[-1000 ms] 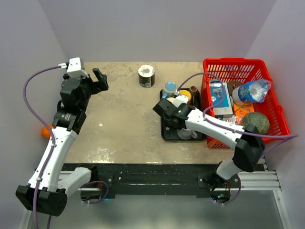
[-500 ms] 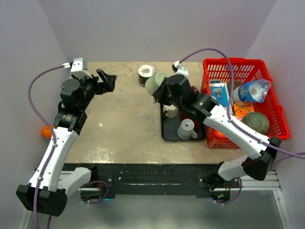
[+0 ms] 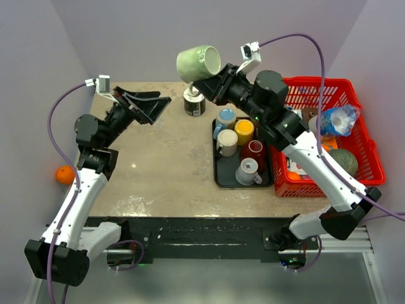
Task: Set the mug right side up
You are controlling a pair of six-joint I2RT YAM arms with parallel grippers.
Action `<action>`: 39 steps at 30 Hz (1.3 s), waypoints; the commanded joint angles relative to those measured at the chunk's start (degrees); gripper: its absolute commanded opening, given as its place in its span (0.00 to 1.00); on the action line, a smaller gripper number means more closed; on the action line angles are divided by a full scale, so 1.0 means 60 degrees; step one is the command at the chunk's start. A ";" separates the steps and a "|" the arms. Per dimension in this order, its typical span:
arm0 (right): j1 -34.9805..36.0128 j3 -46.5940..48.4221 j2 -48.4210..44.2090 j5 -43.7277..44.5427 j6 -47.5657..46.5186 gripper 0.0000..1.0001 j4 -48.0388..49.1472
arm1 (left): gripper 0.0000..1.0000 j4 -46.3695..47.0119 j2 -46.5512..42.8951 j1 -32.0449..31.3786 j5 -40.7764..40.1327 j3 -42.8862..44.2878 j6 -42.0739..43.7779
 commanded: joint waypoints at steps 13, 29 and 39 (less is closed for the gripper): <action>-0.0042 0.0317 -0.0077 -0.4170 0.0271 0.00 0.4473 | 0.84 0.6968 0.1304 -0.0062 0.1690 -0.0028 -0.7431; -0.0043 -0.0841 0.0318 -0.4273 0.1765 0.00 0.6393 | 0.56 0.6557 0.1670 -0.0736 0.1617 0.0325 -0.7242; -0.0043 -0.0652 0.0596 -0.4390 0.1429 0.00 0.6248 | 0.38 0.5957 0.1817 -0.0868 0.1866 0.0427 -0.6905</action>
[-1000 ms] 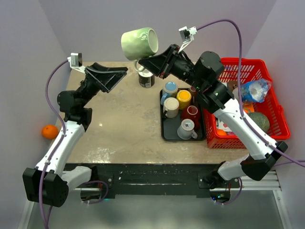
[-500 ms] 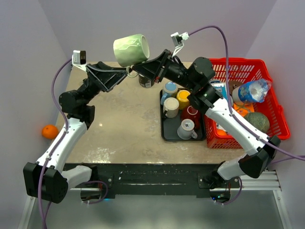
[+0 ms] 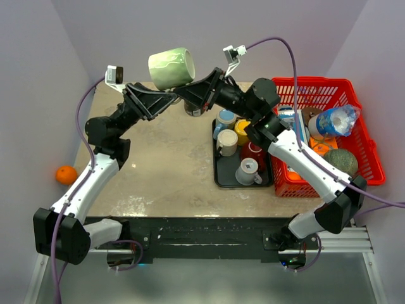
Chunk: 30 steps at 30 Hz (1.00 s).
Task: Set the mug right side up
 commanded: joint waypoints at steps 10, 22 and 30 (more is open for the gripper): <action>-0.0006 0.0920 -0.0030 -0.0980 -0.0741 0.00 0.0251 | 0.45 -0.0311 0.0153 -0.0081 0.1902 0.0728 0.1212; -0.0021 0.0848 -0.0205 -0.1435 -0.1019 0.00 -0.0086 | 0.34 -0.0734 0.0051 -0.0081 0.1773 0.0684 0.1725; -0.0021 0.0643 -0.0352 -0.1450 -0.1210 0.00 -0.0336 | 0.42 -0.1438 -0.0389 -0.0067 0.0982 0.0538 0.2282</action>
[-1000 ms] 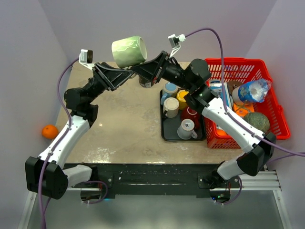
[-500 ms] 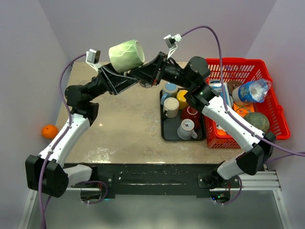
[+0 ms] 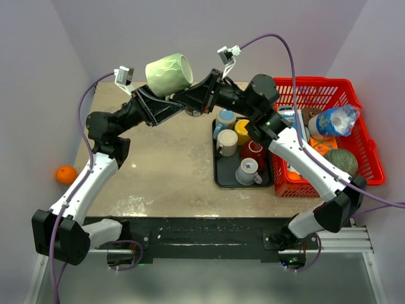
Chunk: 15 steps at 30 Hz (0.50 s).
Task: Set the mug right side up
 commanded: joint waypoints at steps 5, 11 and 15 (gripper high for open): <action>0.0067 0.0205 -0.0593 -0.0313 -0.0438 0.00 0.0327 | 0.41 -0.0284 -0.0605 0.0061 -0.1023 0.0016 0.0505; 0.0067 0.0117 -0.0623 -0.0386 -0.0424 0.00 0.0356 | 0.13 0.0023 -0.0473 0.0076 -0.0878 0.0016 0.0285; 0.0067 0.0073 -0.0608 -0.0357 -0.0467 0.00 0.0327 | 0.00 -0.0137 -0.0429 0.0076 -0.0819 0.0103 0.0475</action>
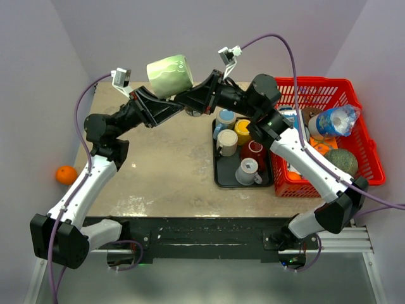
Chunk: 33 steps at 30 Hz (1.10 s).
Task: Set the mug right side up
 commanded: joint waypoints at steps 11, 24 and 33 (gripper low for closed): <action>0.0092 0.0099 -0.0429 0.0498 -0.0731 0.53 -0.0125 | 0.00 -0.1160 -0.0259 0.0065 -0.0820 0.0392 0.1502; 0.0063 0.0406 -0.0180 0.3947 -0.1684 0.99 -0.3344 | 0.00 -0.5931 -0.0596 0.0123 -0.3849 0.1475 0.5026; -0.0025 0.0655 0.0245 0.6460 -0.2021 0.99 -0.6042 | 0.00 -1.1233 0.0736 0.0869 -0.7146 0.3086 0.8091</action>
